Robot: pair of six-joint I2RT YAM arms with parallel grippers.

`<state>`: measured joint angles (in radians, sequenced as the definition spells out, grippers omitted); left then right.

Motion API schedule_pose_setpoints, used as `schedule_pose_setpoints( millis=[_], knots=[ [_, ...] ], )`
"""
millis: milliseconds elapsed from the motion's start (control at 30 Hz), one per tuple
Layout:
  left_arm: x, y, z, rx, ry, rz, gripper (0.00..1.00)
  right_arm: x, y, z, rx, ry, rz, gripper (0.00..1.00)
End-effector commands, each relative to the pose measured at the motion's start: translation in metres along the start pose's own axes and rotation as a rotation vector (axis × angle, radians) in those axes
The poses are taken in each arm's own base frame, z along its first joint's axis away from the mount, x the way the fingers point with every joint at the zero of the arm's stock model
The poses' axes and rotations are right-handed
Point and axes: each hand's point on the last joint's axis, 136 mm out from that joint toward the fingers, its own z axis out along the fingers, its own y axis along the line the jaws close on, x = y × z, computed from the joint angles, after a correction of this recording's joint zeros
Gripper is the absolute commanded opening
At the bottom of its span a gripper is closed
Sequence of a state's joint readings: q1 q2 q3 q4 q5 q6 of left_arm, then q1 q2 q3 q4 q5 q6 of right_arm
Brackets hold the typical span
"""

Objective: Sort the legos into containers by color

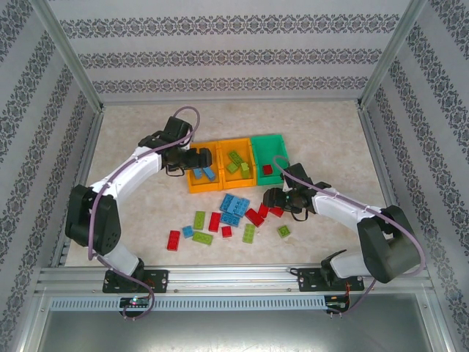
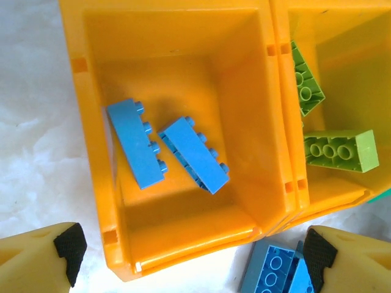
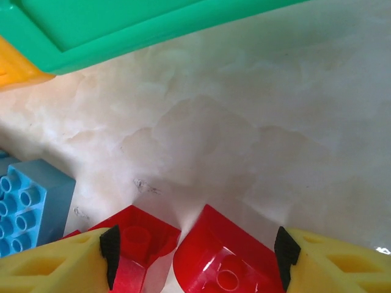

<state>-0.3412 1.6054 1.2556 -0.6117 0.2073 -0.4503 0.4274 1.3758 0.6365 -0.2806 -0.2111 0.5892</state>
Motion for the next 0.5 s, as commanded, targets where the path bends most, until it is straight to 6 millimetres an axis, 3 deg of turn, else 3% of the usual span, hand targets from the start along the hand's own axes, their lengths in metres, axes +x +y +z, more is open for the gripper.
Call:
schedule_pose_setpoints(
  millis=[0,333,467],
  knots=[
    [0.003,-0.001,-0.004,0.000,-0.024,-0.006,0.96,0.004,0.004,0.000,-0.037,0.020,-0.034,0.68],
    [0.008,0.003,-0.002,-0.014,-0.010,-0.006,0.97,0.035,-0.004,-0.009,0.001,0.048,-0.028,0.67],
    [0.010,0.003,0.000,-0.011,0.000,-0.011,0.97,0.036,-0.013,-0.019,0.043,-0.001,-0.011,0.69]
  ],
)
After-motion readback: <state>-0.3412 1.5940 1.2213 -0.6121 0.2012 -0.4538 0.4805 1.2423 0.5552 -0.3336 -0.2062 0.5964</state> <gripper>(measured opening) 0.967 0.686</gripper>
